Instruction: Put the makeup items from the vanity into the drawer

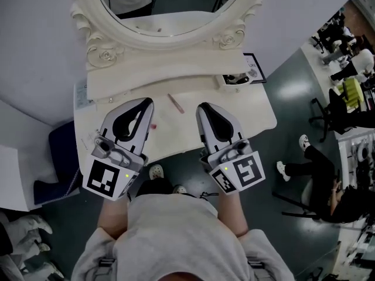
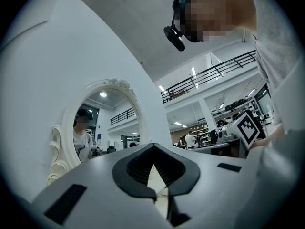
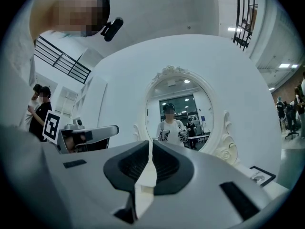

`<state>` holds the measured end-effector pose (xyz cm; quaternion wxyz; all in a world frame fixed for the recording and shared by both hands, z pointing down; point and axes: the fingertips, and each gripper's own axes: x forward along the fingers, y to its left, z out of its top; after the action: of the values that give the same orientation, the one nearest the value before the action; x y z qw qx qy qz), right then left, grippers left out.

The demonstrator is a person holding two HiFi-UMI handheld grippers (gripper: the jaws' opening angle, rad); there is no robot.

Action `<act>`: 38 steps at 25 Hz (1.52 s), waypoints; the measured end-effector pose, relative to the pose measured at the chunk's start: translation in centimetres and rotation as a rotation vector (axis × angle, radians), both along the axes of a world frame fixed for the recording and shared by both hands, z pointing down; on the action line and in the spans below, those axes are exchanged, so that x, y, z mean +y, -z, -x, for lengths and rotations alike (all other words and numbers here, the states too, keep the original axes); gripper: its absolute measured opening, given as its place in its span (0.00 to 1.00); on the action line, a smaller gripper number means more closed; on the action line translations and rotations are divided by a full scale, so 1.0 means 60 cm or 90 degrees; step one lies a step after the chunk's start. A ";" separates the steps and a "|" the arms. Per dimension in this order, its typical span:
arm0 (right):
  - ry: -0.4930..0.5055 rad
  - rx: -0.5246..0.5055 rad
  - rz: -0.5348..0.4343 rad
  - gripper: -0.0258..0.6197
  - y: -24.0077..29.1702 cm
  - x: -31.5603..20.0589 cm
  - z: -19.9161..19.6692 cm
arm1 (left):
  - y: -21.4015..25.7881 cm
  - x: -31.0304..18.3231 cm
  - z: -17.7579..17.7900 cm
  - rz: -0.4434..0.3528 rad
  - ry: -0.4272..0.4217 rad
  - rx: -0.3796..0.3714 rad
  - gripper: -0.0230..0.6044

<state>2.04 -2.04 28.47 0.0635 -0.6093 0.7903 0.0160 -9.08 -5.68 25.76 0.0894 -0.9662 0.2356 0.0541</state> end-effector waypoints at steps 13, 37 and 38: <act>-0.042 -0.013 0.020 0.09 -0.027 -0.090 -0.004 | -0.022 -0.099 -0.014 0.007 -0.055 -0.003 0.05; -0.088 -0.014 0.136 0.09 -0.130 -0.163 -0.012 | -0.057 -0.164 -0.035 0.037 -0.134 0.016 0.05; -0.087 -0.017 0.142 0.09 -0.135 -0.165 -0.013 | -0.056 -0.166 -0.035 0.039 -0.132 0.020 0.05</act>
<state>2.83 -11.94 36.59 0.0050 -0.6649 0.7431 -0.0758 -6.98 -15.64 29.11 0.0498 -0.9868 0.1369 0.0709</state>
